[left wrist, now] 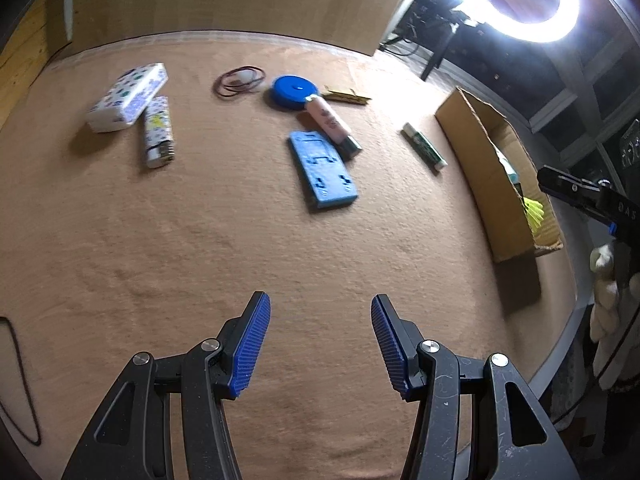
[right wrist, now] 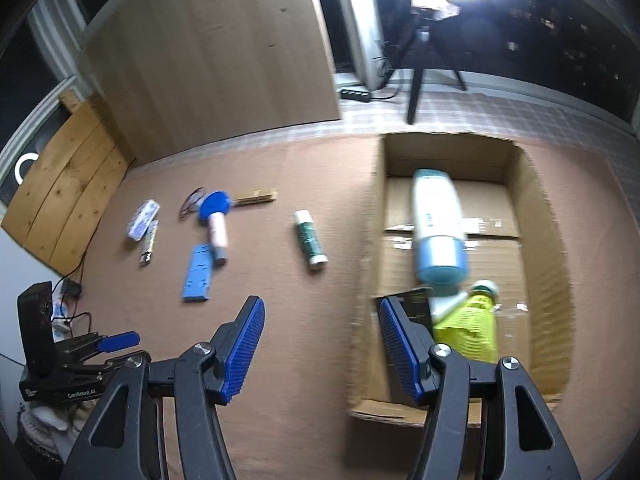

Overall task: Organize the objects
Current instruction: 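Move the left tool to the patterned lighter while the right tool approaches the green glue stick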

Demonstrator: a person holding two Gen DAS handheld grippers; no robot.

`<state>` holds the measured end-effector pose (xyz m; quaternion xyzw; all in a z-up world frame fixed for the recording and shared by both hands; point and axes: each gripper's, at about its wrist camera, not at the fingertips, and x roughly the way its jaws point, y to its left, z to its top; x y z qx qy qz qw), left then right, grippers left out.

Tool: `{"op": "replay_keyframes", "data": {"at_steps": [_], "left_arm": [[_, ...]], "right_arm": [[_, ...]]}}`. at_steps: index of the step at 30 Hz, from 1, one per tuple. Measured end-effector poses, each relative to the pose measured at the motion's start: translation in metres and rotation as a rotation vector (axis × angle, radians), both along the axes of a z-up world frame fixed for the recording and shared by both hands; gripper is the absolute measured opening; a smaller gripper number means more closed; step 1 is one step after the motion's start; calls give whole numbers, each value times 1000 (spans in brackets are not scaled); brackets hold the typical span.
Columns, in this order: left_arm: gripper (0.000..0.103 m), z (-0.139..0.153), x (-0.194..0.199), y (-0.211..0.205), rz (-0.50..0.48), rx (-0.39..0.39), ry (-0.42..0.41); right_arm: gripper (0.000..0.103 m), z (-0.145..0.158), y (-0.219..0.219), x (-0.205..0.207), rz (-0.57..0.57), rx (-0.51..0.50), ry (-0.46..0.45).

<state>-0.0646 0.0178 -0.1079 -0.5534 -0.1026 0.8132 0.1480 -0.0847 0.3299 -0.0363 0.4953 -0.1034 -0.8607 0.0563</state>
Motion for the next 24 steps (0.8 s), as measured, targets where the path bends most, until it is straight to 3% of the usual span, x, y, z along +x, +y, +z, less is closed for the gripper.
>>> {"op": "replay_keyframes", "data": {"at_steps": [8, 24], "left_arm": [[56, 1, -22, -30, 77, -32, 3], [56, -14, -111, -79, 211, -102, -7]], "right_arm": [[56, -8, -32, -16, 56, -27, -24], [55, -23, -58, -67, 123, 35, -72]]}}
